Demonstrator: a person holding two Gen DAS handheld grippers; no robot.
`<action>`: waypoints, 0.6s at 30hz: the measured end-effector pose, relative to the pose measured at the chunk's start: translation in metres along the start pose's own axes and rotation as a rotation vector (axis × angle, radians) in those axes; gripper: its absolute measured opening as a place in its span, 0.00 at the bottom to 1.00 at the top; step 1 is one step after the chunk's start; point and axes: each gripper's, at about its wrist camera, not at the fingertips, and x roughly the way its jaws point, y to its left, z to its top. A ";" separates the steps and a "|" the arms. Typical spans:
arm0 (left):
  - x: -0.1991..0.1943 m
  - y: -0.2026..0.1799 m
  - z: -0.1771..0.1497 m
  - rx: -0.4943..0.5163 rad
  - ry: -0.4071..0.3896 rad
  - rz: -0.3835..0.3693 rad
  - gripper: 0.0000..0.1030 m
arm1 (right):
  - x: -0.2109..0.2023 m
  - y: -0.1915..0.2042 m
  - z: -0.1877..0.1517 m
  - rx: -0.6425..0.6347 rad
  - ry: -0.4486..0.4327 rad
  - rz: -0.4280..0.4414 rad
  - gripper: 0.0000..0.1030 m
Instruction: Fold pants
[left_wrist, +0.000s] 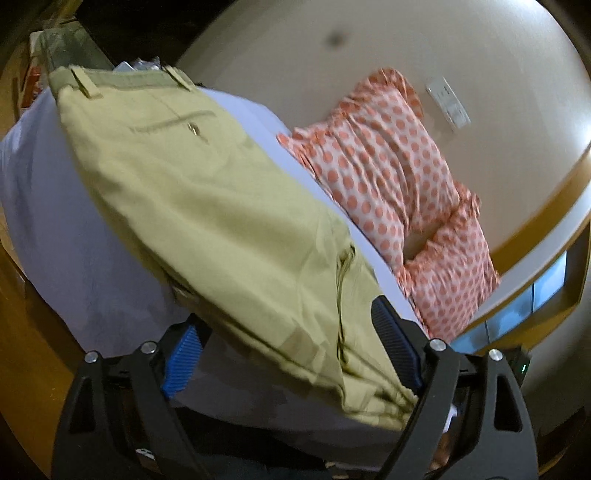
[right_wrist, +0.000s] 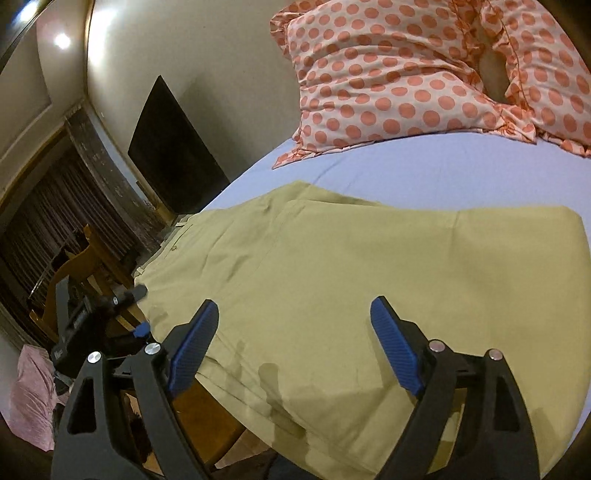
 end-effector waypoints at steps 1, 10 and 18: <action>-0.002 0.001 0.005 0.002 -0.014 0.008 0.83 | 0.001 -0.001 0.000 0.007 0.001 0.004 0.84; -0.007 0.067 0.081 -0.250 -0.124 0.102 0.43 | 0.001 -0.009 -0.005 0.028 -0.003 0.034 0.84; 0.005 -0.014 0.122 0.087 -0.081 0.387 0.10 | -0.034 -0.032 -0.002 0.042 -0.068 0.000 0.86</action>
